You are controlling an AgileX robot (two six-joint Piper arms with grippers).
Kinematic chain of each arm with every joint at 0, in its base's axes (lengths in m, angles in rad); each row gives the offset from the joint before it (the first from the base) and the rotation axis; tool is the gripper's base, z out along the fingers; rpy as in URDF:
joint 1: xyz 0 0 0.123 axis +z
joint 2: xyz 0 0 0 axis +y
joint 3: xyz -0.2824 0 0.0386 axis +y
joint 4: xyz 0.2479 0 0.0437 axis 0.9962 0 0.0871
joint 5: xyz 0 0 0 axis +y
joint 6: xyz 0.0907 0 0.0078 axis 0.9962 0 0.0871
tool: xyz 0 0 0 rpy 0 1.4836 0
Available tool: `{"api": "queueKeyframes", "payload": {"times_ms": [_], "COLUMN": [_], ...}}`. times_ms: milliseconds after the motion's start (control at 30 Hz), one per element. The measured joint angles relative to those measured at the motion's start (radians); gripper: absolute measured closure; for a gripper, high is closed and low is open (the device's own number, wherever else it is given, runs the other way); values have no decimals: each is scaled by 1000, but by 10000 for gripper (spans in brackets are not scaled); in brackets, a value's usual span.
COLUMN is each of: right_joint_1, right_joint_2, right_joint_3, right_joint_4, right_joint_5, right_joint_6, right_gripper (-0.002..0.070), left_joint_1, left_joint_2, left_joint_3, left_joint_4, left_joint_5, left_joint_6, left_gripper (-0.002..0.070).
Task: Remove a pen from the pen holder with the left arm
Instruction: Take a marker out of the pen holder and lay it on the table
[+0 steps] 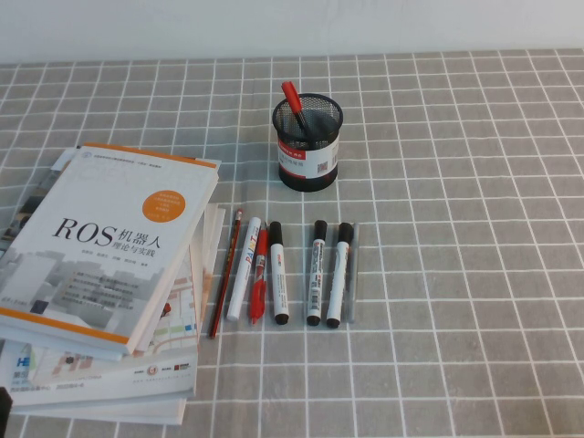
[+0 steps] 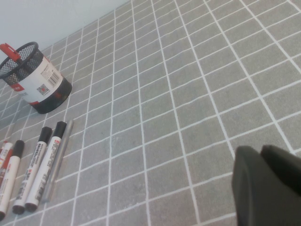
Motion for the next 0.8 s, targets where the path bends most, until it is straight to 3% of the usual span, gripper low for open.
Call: {"api": "queueKeyframes", "payload": {"times_ms": [233, 600, 800], "right_joint_1": [0, 0, 0], "right_joint_2": [0, 0, 0], "right_joint_3": [0, 0, 0], "right_joint_4": [0, 0, 0], "right_joint_5": [0, 0, 0], "right_joint_6": [0, 0, 0], "right_gripper": [689, 689, 689], "left_joint_1": [0, 0, 0], "left_joint_2": [0, 0, 0], "left_joint_3": [0, 0, 0], "left_joint_4": [-126, -759, -855], "left_joint_5": [-126, -387, -476], "left_joint_6": [0, -63, -66], "left_gripper": [678, 678, 678]}}
